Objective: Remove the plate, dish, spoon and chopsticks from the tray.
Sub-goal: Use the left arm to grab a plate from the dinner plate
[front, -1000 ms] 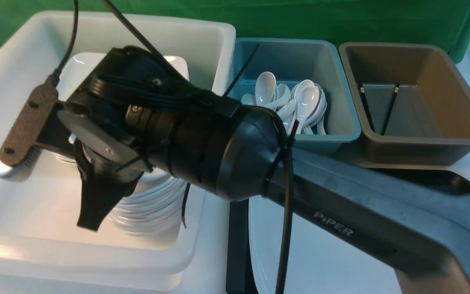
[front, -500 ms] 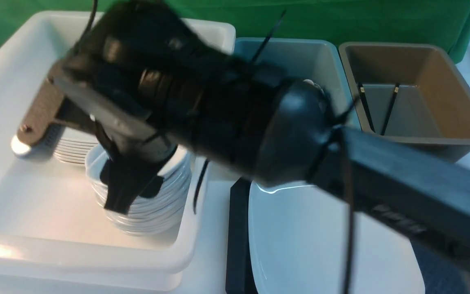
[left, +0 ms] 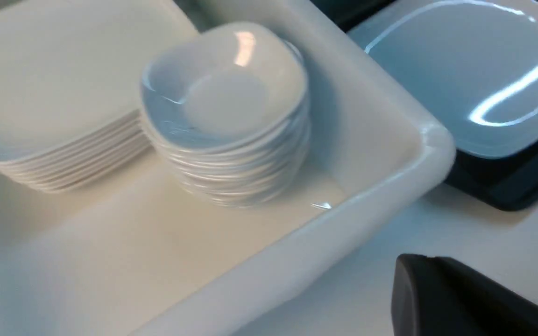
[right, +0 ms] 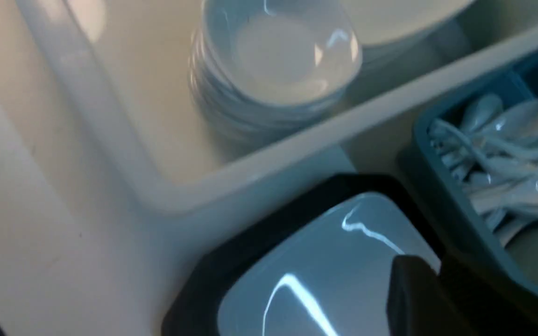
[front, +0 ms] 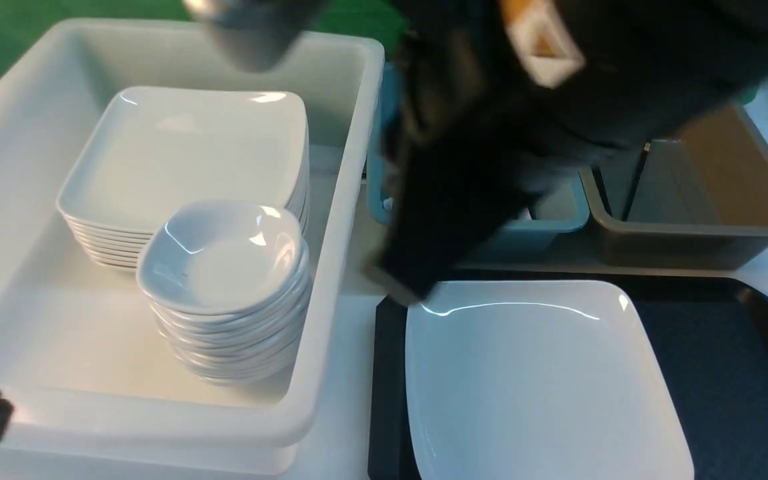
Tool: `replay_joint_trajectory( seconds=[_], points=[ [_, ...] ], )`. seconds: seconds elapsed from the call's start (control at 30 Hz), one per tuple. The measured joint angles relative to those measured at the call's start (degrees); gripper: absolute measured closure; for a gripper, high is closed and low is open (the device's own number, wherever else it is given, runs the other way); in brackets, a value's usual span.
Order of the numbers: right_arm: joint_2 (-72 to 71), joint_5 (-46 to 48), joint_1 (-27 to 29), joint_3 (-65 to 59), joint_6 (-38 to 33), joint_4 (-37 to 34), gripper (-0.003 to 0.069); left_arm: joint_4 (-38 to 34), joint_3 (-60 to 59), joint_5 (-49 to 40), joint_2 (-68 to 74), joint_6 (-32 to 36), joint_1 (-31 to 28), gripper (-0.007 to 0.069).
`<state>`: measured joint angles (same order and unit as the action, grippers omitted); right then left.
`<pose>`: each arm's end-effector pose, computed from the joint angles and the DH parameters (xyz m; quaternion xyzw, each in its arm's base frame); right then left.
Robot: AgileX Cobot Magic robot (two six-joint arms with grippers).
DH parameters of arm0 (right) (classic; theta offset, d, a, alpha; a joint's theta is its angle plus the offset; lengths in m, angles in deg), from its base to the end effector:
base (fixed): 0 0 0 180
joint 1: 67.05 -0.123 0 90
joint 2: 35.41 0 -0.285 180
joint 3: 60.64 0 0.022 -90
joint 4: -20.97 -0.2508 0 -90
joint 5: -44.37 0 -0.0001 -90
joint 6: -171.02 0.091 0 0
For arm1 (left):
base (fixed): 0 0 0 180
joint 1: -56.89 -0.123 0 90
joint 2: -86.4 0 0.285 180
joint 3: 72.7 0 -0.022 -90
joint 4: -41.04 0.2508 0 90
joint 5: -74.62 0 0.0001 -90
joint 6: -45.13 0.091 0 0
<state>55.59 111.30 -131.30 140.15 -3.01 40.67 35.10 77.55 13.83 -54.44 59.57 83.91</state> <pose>0.1530 0.2522 0.4514 -0.4509 0.7987 0.0672 0.3928 0.0630 -0.0414 0.3559 0.3165 0.8468 -0.0979 0.4162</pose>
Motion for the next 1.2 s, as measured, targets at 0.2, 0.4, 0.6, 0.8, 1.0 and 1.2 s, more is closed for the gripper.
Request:
replay_joint_trajectory(
  seconds=[0.2,0.4,0.6,0.8,1.0,1.2],
  points=[
    [-15.8,0.0,0.0,-20.8,7.5,-0.1,0.0565,-12.6,0.0,6.8,14.2,9.8,0.3,0.0606],
    [-30.6,0.0,0.0,-36.9,15.2,-0.3,0.0565,-14.1,2.7,13.6,32.1,17.6,7.4,0.0605],
    [-43.3,0.0,0.0,-45.3,21.3,-0.4,0.0565,-6.5,8.9,15.5,47.2,20.9,20.8,0.0605],
    [-51.4,0.0,0.0,-46.9,23.0,-0.4,0.0557,-0.7,14.4,15.7,59.1,26.7,26.2,0.0565],
    [-55.1,0.0,0.0,-47.3,22.7,-0.4,0.0547,1.1,16.3,15.9,66.5,34.3,26.3,0.0357],
    [-55.2,0.0,0.0,-47.3,21.0,-0.4,0.054,1.3,16.3,20.0,69.2,38.7,26.3,0.0203]
  ],
)
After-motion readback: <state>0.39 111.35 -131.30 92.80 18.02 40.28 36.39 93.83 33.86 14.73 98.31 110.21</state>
